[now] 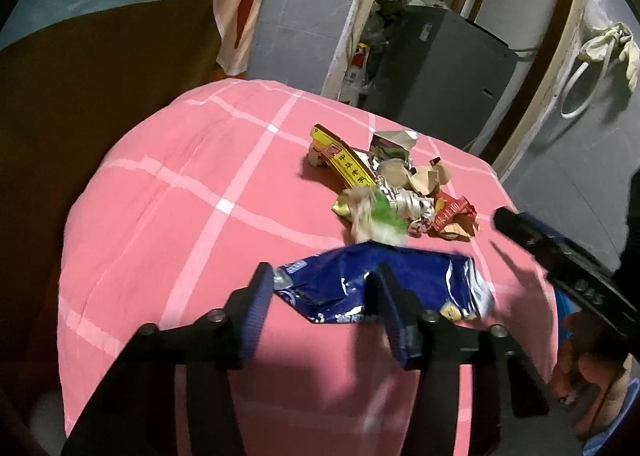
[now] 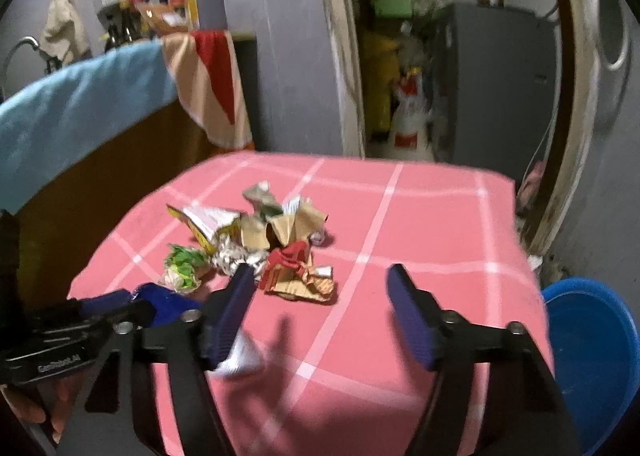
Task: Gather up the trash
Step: 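Grasp the blue snack wrapper with the left gripper while the right gripper grasps a red-brown paper scrap, then carry both held pieces over the blue bucket and open both grippers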
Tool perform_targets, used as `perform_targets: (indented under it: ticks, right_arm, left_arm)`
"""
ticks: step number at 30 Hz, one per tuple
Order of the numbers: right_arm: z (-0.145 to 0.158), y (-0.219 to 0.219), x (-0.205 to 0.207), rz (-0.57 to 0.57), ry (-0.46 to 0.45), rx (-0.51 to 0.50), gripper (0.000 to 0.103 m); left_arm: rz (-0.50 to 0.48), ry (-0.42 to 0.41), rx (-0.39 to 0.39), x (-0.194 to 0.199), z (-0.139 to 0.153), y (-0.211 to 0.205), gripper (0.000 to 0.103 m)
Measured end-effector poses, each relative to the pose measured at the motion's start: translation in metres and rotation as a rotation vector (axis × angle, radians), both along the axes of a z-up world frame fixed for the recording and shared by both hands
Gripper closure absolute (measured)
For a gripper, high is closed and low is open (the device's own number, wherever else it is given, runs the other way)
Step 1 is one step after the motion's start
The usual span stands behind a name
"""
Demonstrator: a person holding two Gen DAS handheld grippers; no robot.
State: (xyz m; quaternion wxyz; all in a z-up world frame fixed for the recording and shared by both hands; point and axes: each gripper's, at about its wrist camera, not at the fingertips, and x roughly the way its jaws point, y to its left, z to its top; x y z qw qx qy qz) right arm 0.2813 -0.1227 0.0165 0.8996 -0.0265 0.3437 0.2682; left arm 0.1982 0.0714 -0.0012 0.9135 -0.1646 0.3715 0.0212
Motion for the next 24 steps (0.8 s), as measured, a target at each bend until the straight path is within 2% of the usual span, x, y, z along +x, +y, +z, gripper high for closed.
perform_targets:
  ticks: [4,8,9,12,14,16,24]
  right_arm:
    - [-0.011,0.012,0.016,0.034,0.068,-0.03,0.044]
    - [-0.017,0.02,0.027,0.067,0.105,-0.043,0.047]
    - [-0.018,0.022,0.03,0.074,0.11,-0.048,0.054]
    - [-0.021,0.025,0.033,0.092,0.133,-0.039,0.061]
    - [-0.024,0.025,0.032,0.09,0.136,-0.049,0.077]
    - [-0.025,0.021,0.031,0.086,0.145,-0.04,0.081]
    - [-0.02,-0.001,0.019,0.062,0.13,0.046,0.082]
  left_arm:
    - [-0.003,0.013,-0.002,0.006,0.001,0.002,0.072]
    - [-0.017,0.014,-0.002,0.009,0.002,0.004,0.074]
    - [-0.022,0.012,0.0,0.009,0.002,0.004,0.075]
    - [-0.027,0.004,0.001,0.009,0.002,0.004,0.077]
    - [-0.024,-0.003,0.003,0.009,0.003,0.003,0.078]
    - [-0.025,-0.012,0.002,0.009,0.004,0.003,0.079]
    - [-0.042,-0.083,0.008,-0.005,0.018,-0.002,0.08]
